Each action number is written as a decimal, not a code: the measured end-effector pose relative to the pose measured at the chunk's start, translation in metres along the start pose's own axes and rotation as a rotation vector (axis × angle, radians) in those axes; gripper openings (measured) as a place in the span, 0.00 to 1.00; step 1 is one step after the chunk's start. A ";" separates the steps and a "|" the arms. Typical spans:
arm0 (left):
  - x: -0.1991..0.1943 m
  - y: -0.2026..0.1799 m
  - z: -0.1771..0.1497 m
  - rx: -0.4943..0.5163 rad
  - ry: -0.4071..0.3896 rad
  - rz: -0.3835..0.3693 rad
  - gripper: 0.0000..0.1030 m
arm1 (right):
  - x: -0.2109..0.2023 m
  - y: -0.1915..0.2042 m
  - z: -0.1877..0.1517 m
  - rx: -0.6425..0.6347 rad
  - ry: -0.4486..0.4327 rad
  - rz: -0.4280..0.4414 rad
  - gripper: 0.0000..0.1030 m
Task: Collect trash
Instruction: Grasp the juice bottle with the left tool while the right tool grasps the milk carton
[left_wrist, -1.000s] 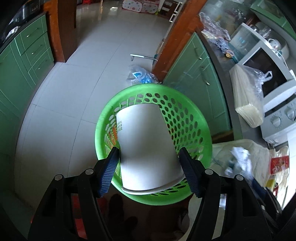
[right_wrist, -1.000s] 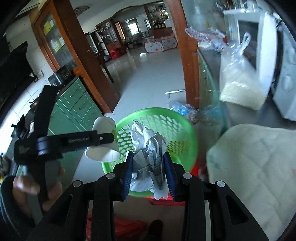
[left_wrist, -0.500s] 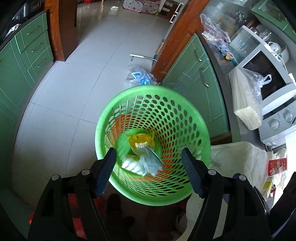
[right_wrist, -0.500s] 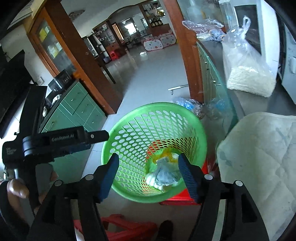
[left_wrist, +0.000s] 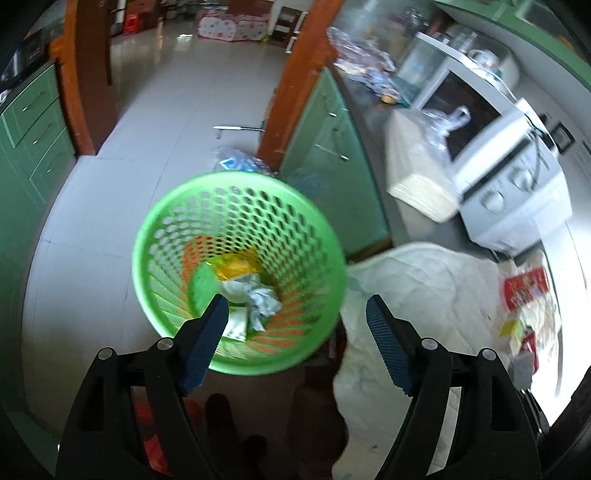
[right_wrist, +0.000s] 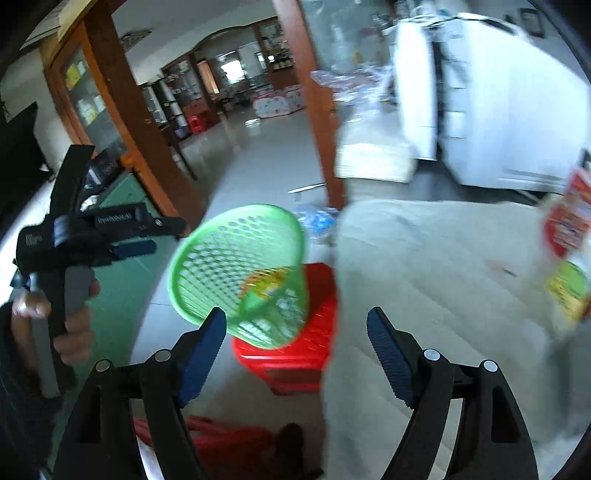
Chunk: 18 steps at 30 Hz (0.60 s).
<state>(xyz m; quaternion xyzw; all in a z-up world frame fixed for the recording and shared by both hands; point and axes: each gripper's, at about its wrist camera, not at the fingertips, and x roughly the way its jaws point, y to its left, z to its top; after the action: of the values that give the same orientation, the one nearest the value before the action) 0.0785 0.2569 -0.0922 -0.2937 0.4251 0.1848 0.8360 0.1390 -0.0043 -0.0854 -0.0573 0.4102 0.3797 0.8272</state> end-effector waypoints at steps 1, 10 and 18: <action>-0.001 -0.007 -0.003 0.011 0.002 -0.012 0.76 | -0.010 -0.009 -0.005 0.012 -0.006 -0.017 0.74; 0.000 -0.072 -0.023 0.142 0.029 -0.056 0.78 | -0.080 -0.097 -0.031 0.098 -0.047 -0.203 0.78; 0.003 -0.126 -0.030 0.249 0.045 -0.090 0.78 | -0.092 -0.178 -0.041 0.195 0.012 -0.294 0.78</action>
<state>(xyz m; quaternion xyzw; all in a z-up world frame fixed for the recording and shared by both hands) 0.1323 0.1422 -0.0669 -0.2103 0.4497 0.0864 0.8638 0.1982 -0.2001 -0.0846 -0.0387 0.4373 0.2128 0.8729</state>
